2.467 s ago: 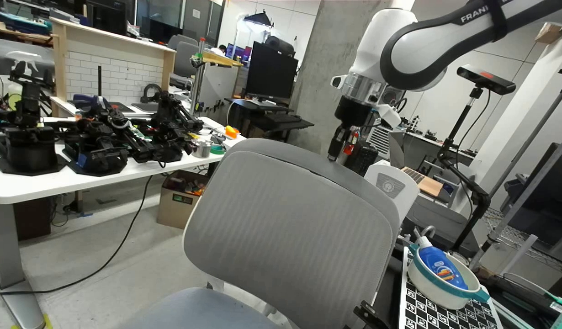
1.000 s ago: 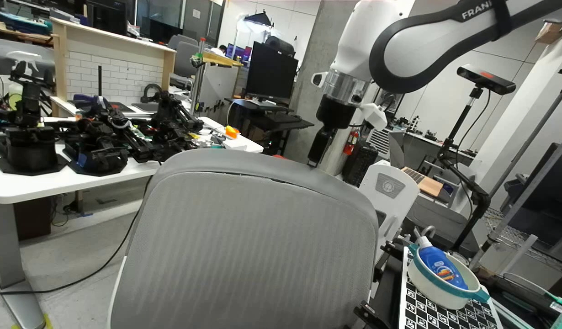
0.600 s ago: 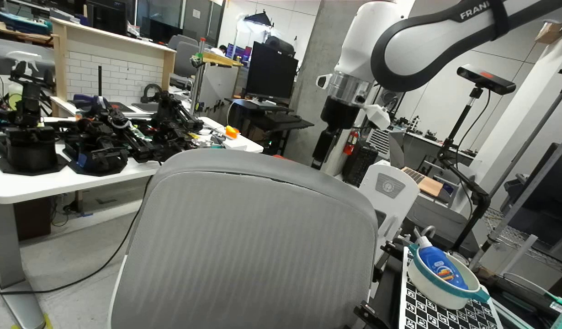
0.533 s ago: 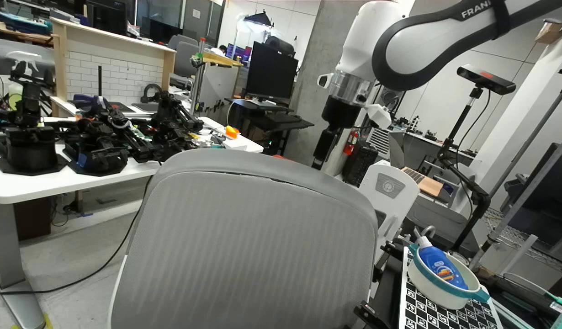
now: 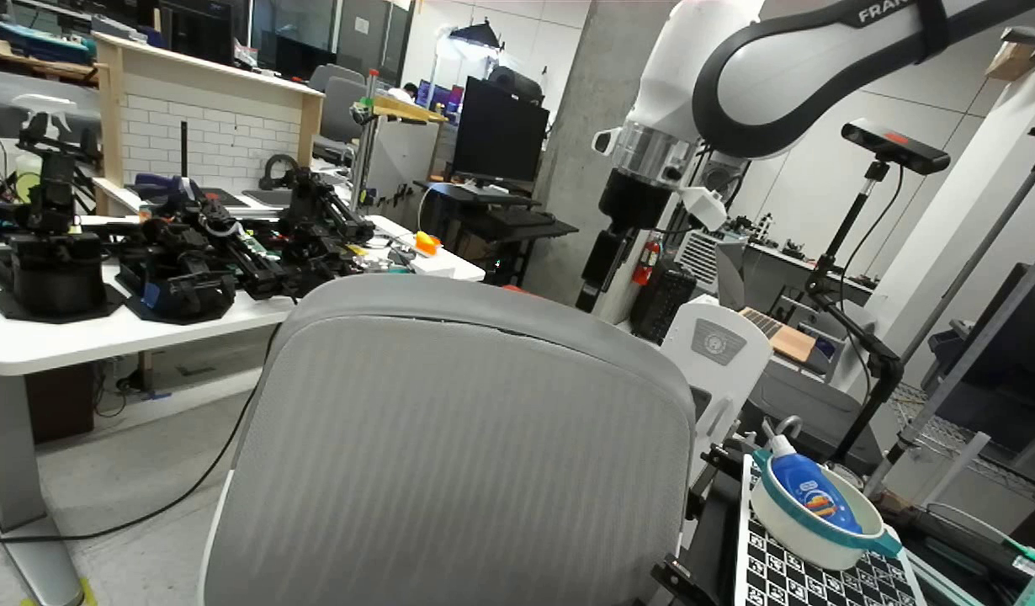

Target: Shift the orange towel to the chair on the right, then back to the one on the left

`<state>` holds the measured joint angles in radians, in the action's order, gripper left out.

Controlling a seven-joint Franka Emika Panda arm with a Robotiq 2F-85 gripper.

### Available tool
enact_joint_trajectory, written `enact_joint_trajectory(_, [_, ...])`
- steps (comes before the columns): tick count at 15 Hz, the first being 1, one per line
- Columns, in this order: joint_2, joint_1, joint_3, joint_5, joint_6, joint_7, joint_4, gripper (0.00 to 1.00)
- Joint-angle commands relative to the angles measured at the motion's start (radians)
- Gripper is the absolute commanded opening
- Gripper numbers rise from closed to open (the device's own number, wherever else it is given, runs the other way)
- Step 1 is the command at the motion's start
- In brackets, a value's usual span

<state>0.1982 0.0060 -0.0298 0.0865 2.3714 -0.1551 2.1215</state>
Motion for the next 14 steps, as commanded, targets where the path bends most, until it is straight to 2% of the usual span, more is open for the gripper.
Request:
enact_joint_trajectory(1, [0.058,-0.017,0.011,-0.015,-0.025,-0.020,-0.067,1.00])
enact_joint_trajectory(7, [0.224,-0.045,0.023,-0.019,-0.059,-0.025,-0.285,1.00])
enact_joint_trajectory(10, [0.311,-0.052,0.016,-0.024,-0.113,-0.028,-0.401,1.00])
enact_joint_trajectory(14, [0.381,-0.049,-0.004,-0.046,-0.195,-0.030,-0.494,1.00])
